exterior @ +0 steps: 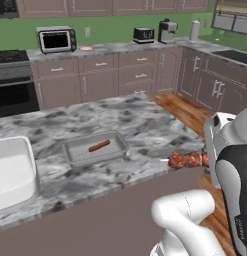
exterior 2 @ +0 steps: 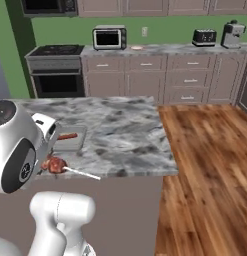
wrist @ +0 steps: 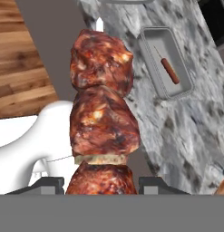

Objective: Place the cold items (mango and onion) from the fridge in one tupperware on the dining counter. Place the warm items (hot dog and kebab skewer) in the stove area in another tupperware.

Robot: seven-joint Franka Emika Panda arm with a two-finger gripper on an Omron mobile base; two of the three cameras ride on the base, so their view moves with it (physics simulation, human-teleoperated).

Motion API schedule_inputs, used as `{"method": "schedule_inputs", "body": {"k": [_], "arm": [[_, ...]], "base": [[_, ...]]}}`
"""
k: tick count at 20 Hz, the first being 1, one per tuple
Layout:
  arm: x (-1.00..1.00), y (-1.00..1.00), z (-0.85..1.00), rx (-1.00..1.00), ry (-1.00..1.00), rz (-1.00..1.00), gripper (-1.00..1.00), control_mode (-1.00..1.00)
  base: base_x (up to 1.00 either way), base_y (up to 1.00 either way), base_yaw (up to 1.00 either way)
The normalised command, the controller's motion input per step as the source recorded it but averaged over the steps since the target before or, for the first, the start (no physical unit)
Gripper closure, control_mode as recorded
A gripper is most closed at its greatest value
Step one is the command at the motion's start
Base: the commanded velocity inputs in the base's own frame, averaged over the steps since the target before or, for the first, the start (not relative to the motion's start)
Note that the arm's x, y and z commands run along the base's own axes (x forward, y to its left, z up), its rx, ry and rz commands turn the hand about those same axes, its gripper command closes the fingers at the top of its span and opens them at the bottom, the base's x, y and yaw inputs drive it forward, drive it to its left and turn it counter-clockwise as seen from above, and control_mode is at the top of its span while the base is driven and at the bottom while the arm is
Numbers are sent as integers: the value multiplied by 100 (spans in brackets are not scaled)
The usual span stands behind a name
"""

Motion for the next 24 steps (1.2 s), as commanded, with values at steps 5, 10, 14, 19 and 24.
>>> {"method": "schedule_inputs", "body": {"k": [5,10,14,19,24], "arm": [[0,0,0,0,0,0,100,100],[0,0,0,0,0,0,100,100],[0,0,0,0,0,0,100,100],[0,0,0,0,0,0,100,100],[0,0,0,0,0,0,100,100]], "base": [[5,56,0],[23,26,15],[29,8,25],[40,0,26],[43,0,25]]}}
